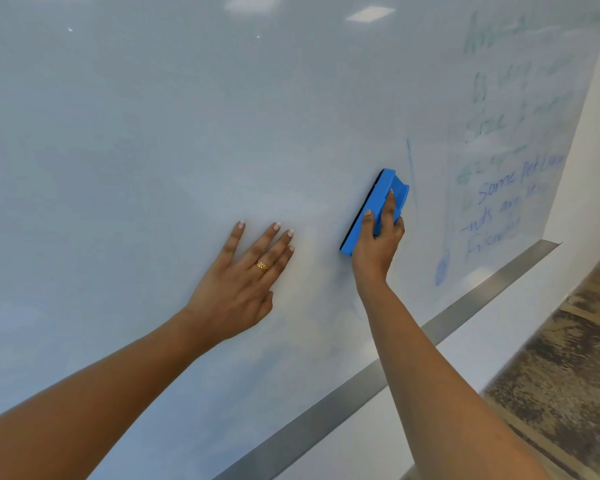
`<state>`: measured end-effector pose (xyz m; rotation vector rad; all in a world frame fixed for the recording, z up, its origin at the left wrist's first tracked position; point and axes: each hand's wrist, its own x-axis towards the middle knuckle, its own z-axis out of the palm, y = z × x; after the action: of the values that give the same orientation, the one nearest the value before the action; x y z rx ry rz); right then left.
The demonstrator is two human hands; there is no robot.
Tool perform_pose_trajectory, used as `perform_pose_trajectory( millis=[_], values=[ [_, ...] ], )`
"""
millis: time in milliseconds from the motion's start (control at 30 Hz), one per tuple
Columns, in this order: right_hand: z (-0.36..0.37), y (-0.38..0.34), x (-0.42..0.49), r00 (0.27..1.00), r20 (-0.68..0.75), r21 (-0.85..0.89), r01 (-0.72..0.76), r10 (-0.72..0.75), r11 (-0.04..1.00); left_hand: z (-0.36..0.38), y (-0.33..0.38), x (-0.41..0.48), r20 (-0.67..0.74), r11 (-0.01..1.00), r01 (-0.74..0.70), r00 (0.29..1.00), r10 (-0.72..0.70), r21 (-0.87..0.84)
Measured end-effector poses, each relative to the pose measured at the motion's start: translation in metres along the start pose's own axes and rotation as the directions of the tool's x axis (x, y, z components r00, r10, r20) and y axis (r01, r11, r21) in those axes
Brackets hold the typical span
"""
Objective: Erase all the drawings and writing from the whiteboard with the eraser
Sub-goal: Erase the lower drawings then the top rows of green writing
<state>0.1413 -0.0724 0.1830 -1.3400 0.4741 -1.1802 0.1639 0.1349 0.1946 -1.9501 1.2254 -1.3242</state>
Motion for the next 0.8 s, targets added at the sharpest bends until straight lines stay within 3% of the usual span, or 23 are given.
perform_pose_trajectory(
  millis=[167, 367, 633, 800],
  values=[
    [0.009, -0.017, 0.001, 0.982, -0.112, 0.000, -0.154, 0.153, 0.988, 0.000, -0.005, 0.029, -0.021, 1.000, -0.017, 1.000, 0.017, 0.005],
    [0.037, -0.055, -0.026, 0.988, -0.017, -0.025, 0.156, -0.157, 0.987, -0.009, -0.021, 0.056, 0.003, 0.996, -0.027, 1.000, 0.027, 0.083],
    [0.024, -0.029, -0.023, 0.997, 0.014, -0.085, 0.081, -0.080, 0.993, -0.005, -0.013, 0.076, -0.018, 0.996, -0.052, 0.998, 0.053, 0.069],
    [0.016, -0.004, -0.019, 0.998, -0.051, -0.055, 0.034, -0.037, 0.998, 0.003, 0.003, 0.102, -0.022, 0.988, -0.101, 0.994, 0.104, 0.113]
  ],
)
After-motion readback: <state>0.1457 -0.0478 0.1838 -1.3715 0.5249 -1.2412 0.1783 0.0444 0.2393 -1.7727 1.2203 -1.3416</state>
